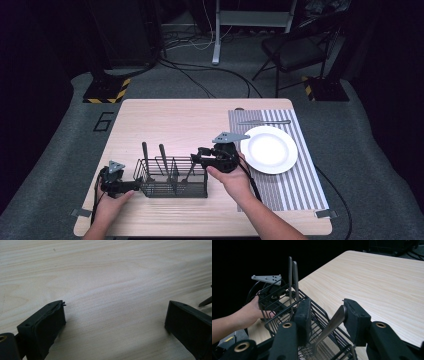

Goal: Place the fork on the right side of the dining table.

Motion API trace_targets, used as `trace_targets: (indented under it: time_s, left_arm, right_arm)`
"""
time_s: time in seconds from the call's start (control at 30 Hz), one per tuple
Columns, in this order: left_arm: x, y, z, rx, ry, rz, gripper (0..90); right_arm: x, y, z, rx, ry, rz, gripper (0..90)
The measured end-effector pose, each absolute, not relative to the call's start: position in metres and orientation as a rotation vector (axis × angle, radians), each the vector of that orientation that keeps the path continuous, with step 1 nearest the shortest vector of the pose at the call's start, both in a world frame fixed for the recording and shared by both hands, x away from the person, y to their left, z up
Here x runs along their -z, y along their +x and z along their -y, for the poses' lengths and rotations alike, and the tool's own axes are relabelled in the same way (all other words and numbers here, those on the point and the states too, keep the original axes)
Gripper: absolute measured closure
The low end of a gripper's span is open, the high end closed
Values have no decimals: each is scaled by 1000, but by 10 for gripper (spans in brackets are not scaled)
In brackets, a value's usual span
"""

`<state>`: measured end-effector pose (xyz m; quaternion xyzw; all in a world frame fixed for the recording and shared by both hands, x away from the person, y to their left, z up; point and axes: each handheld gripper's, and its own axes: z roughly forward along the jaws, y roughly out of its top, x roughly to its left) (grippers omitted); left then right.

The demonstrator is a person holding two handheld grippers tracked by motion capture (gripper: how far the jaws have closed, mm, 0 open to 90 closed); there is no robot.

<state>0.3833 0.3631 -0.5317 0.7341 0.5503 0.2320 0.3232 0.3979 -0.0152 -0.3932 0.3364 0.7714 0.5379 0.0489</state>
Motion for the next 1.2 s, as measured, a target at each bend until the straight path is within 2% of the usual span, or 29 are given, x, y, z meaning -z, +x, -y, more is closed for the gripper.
trace_targets:
  time_s: [0.57, 0.83, 1.2]
  left_arm:
    - [532, 383, -363, -609, 1926, -1444, 25]
    - [532, 383, -363, -610, 1927, -1444, 25]
    - [532, 383, -363, -609, 1926, -1444, 25]
  right_arm:
    - [398, 396, 8, -1645, 998, -2382, 652]
    - [401, 396, 7, -1572, 957, -2417, 741]
    - [400, 396, 11, -1551, 948, -2468, 807]
